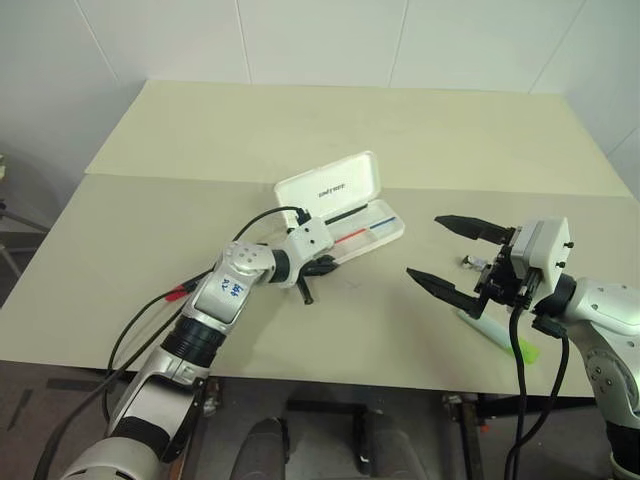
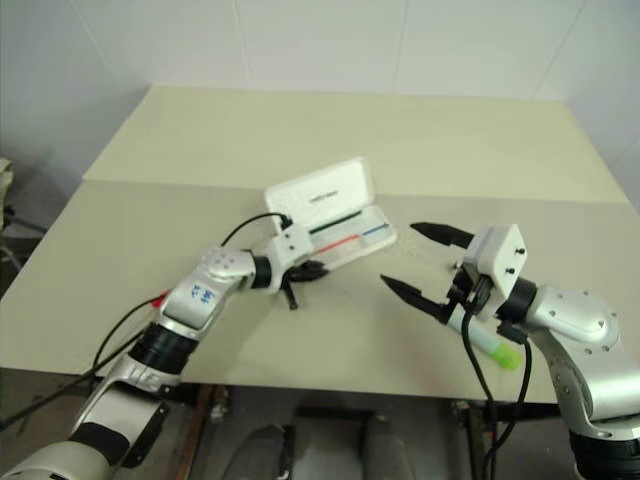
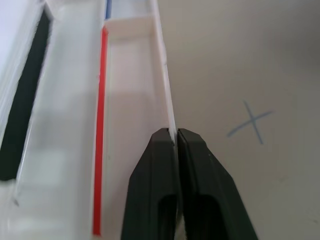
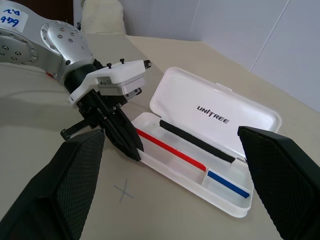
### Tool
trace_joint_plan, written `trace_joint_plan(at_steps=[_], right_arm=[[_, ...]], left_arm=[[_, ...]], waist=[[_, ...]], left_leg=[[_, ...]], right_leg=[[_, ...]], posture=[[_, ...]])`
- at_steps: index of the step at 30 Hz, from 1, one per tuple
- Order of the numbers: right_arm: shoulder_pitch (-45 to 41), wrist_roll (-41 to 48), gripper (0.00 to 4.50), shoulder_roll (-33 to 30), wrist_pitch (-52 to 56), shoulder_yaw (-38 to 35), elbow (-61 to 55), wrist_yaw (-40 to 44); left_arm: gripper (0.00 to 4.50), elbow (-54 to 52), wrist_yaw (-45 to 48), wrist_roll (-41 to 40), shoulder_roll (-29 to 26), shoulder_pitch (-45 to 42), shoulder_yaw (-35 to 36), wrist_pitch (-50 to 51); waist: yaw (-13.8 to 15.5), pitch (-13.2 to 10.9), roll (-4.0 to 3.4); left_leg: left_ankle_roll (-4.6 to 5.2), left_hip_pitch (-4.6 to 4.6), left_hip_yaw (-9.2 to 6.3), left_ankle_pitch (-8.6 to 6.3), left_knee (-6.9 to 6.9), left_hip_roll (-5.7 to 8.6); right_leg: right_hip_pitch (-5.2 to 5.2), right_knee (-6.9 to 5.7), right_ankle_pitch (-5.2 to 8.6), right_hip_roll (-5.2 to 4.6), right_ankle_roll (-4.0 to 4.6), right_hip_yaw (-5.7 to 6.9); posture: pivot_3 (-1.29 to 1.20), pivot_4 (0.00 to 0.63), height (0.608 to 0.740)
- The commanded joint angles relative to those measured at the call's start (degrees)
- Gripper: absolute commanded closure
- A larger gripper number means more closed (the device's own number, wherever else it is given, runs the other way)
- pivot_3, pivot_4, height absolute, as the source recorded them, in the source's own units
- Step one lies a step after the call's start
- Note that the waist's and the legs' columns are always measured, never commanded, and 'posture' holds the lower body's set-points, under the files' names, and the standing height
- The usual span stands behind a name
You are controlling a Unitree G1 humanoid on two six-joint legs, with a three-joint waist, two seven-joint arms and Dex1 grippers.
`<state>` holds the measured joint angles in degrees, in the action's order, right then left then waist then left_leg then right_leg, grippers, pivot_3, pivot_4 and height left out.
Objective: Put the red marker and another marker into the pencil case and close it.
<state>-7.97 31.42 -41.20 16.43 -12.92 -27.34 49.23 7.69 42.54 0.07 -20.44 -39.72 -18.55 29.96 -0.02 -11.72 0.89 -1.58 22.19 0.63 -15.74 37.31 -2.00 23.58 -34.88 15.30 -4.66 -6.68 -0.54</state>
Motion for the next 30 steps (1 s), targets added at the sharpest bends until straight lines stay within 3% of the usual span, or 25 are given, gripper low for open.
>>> trace_joint_plan(at_steps=[1, 7, 13, 20, 23, 30], right_arm=[[-0.44, 0.30, 0.00, -0.78, -0.31, -0.96, -2.38, -0.34], [0.91, 0.95, 0.00, -2.08, 0.33, -2.18, -2.40, 0.38], [5.39, 2.32, 0.00, -4.12, 1.22, -5.79, -3.30, 1.54], [7.81, 3.41, 0.00, -4.39, 1.98, -7.43, -5.20, 1.03], [7.75, 3.51, 0.00, -4.10, 2.44, -7.11, -5.81, 0.46], [6.97, 3.97, 0.00, -4.20, 3.16, -6.67, -6.44, -0.11]], left_arm=[[4.46, -0.61, 1.35, -0.16, -0.46, -1.02, 0.29, 0.13], [4.46, -6.29, 11.00, -4.94, -2.72, 0.66, 0.17, -3.55], [4.46, -12.52, 21.34, -8.46, -10.44, 4.85, 1.06, -6.91], [4.46, -13.45, 25.38, -8.79, -16.02, 7.89, 1.78, -9.48], [4.46, -12.56, 24.24, -7.97, -16.01, 8.50, 1.88, -10.37], [4.46, -9.04, 23.14, -6.77, -13.21, 8.14, 0.24, -14.45]], waist=[[-0.06, 0.00, 0.00], [0.01, 0.00, 0.00], [-0.06, 0.00, 0.00], [-0.03, 0.00, 0.00], [-0.02, 0.00, 0.00], [0.05, 0.00, 0.00]], left_leg=[[0.01, 0.00, 0.01, 0.00, 0.02, 0.00], [0.02, 0.02, 0.01, 0.01, -0.03, 0.00], [0.01, 0.04, 0.01, -0.02, -0.16, -0.01], [0.02, 0.02, 0.01, -0.01, -0.02, -0.01], [0.04, 0.03, 0.04, 0.00, 0.01, -0.01], [0.04, 0.04, 0.05, 0.00, 0.01, 0.00]], right_leg=[[0.00, 0.00, 0.00, 0.00, 0.01, -0.01], [0.02, 0.01, 0.03, 0.00, 0.05, 0.00], [0.06, 0.05, 0.05, -0.01, 0.05, 0.00], [0.01, 0.07, 0.18, -0.01, 0.31, -0.01], [0.00, 0.11, 0.50, -0.02, 0.88, -0.05], [0.00, 0.06, 0.42, -0.01, 0.73, -0.06]], posture=[[0.00, 0.150, 0.740], [0.00, 0.150, 0.740], [0.00, 0.150, 0.740], [0.00, 0.150, 0.740], [0.00, 0.150, 0.740], [0.00, 0.150, 0.740]])
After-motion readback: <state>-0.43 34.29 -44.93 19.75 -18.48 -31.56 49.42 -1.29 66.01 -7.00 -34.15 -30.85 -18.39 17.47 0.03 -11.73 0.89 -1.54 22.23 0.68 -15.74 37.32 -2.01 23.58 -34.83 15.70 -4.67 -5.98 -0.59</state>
